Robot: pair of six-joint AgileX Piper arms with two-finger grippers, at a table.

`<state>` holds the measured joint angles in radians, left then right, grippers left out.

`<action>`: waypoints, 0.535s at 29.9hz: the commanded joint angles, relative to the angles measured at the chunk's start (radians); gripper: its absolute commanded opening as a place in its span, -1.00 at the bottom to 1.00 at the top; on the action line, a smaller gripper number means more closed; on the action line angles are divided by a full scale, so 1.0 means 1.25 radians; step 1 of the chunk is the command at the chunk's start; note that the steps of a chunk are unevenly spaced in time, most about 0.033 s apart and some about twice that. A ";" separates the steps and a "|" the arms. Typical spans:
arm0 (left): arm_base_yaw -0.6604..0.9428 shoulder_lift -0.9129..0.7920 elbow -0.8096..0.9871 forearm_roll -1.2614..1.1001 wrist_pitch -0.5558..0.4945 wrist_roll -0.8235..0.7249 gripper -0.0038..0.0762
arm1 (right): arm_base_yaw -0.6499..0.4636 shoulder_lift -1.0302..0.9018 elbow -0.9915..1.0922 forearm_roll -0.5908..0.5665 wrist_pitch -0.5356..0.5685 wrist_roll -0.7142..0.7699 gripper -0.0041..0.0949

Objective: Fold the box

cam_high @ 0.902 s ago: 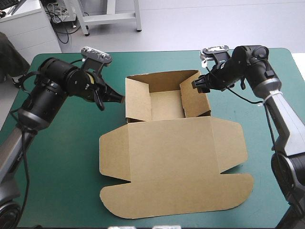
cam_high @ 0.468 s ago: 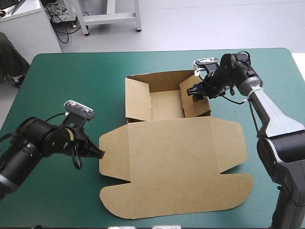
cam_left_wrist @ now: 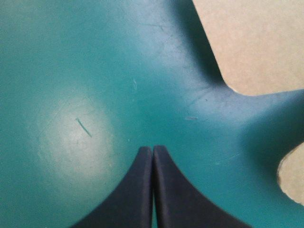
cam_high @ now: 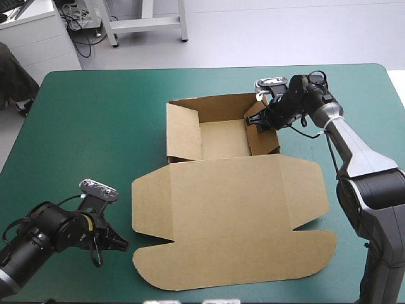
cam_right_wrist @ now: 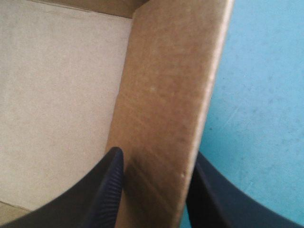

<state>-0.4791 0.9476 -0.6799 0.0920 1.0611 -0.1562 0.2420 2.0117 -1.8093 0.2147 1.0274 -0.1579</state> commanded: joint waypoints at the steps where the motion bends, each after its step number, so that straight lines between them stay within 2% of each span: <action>1: -0.002 -0.031 -0.017 -0.002 -0.045 -0.021 -0.98 | -0.007 -0.032 -0.025 0.014 -0.013 -0.005 -0.32; 4: -0.002 -0.054 -0.017 -0.002 -0.067 -0.021 -0.98 | -0.007 -0.030 -0.025 0.015 -0.010 -0.005 -0.54; 8: -0.002 -0.083 -0.017 -0.002 -0.069 -0.021 -0.98 | -0.007 -0.030 -0.025 0.011 -0.008 -0.005 -0.96; 16: -0.002 -0.101 -0.017 0.040 -0.069 -0.068 -0.98 | -0.052 -0.035 -0.059 -0.008 -0.008 -0.005 -0.96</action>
<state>-0.4791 0.8300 -0.6788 0.1188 1.0096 -0.2000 0.2221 2.0311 -1.8237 0.2086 1.0293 -0.1587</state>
